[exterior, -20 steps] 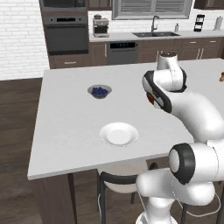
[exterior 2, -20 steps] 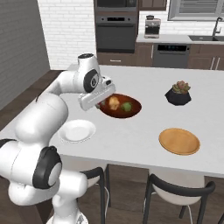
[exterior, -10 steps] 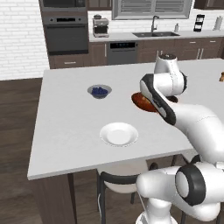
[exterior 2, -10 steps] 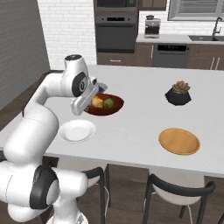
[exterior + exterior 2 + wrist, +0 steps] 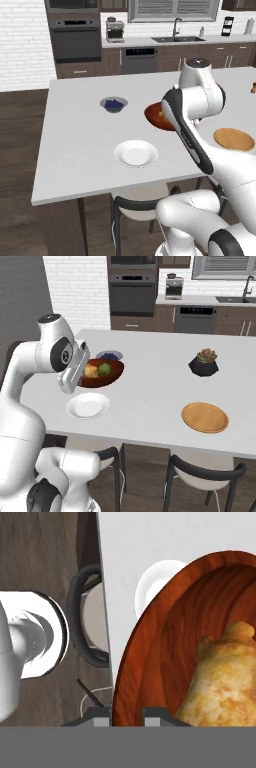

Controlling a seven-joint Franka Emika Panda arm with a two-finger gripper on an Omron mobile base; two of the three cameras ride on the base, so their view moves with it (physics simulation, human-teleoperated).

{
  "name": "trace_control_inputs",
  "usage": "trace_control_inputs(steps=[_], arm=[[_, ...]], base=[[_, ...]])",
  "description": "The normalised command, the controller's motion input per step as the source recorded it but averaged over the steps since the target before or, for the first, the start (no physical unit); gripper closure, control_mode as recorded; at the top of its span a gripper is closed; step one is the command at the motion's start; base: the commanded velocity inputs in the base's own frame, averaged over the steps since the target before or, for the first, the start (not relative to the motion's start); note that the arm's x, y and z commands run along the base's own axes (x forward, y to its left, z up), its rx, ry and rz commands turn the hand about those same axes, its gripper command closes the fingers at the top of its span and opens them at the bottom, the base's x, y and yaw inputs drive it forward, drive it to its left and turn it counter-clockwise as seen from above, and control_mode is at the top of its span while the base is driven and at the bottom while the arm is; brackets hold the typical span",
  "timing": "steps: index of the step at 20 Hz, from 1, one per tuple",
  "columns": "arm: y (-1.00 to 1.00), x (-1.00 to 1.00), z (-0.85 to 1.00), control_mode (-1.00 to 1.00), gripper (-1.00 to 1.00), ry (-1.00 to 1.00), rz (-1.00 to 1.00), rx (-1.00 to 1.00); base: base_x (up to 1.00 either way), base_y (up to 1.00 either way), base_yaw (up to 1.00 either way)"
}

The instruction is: Pick the chicken drumstick and lime from their plates and place them in the bowl. Then put the bowl in the fridge.

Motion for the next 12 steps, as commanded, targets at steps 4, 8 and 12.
trace_control_inputs(steps=[4, 8, 12], arm=[[-0.04, -0.63, 0.08, -1.0, 1.0, -0.02, 0.05, 0.0], [-0.02, -0.33, 0.0, -1.0, 1.0, -0.01, 0.0, 0.0], [-0.08, -0.02, 0.0, -1.0, 1.0, -0.01, 0.0, 0.0]], base=[[0.0, 0.0, 0.0], [0.0, 0.0, 0.0], [0.0, 0.0, 0.0]])
